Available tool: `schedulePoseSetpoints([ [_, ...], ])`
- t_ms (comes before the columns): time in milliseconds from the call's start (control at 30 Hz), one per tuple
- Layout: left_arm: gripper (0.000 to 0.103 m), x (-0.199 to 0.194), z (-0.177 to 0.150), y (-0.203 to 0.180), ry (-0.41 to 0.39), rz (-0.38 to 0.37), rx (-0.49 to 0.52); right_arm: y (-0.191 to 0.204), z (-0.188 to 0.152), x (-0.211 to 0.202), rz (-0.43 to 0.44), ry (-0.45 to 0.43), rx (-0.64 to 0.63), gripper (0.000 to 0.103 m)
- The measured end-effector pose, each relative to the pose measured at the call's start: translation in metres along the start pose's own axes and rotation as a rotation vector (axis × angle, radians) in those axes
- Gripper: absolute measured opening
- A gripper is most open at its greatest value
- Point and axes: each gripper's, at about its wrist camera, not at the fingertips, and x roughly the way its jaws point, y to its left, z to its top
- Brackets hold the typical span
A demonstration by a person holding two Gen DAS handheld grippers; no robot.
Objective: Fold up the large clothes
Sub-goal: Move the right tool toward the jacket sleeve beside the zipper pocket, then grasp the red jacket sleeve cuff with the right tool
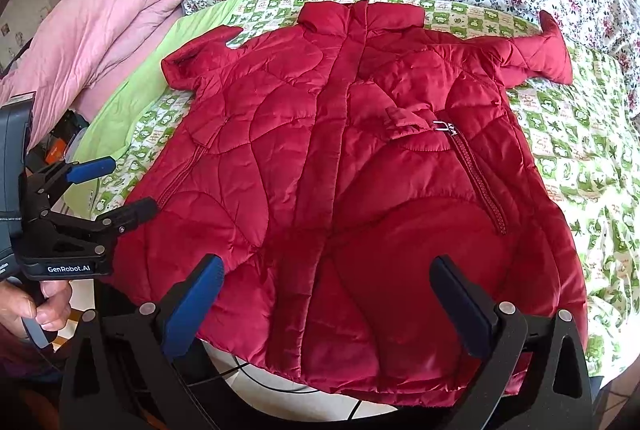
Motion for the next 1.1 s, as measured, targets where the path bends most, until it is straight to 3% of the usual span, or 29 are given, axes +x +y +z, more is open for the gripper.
schedulePoseSetpoints([
  [400, 0.099, 0.004, 0.002, 0.004, -0.003, -0.018, -0.02, -0.002, 0.005, 0.001, -0.01, 0.008, -0.001, 0.103],
  [700, 0.099, 0.013, 0.012, 0.01, 0.001, -0.032, -0.028, -0.016, 0.018, 0.0, 0.032, -0.014, 0.048, 0.103],
  [900, 0.099, 0.022, 0.028, 0.017, -0.003, -0.043, -0.039, -0.044, 0.046, -0.004, 0.021, -0.076, 0.08, 0.103],
  [1100, 0.099, 0.029, 0.047, 0.032, -0.016, -0.047, -0.072, -0.097, 0.088, -0.004, -0.038, -0.135, 0.143, 0.103],
])
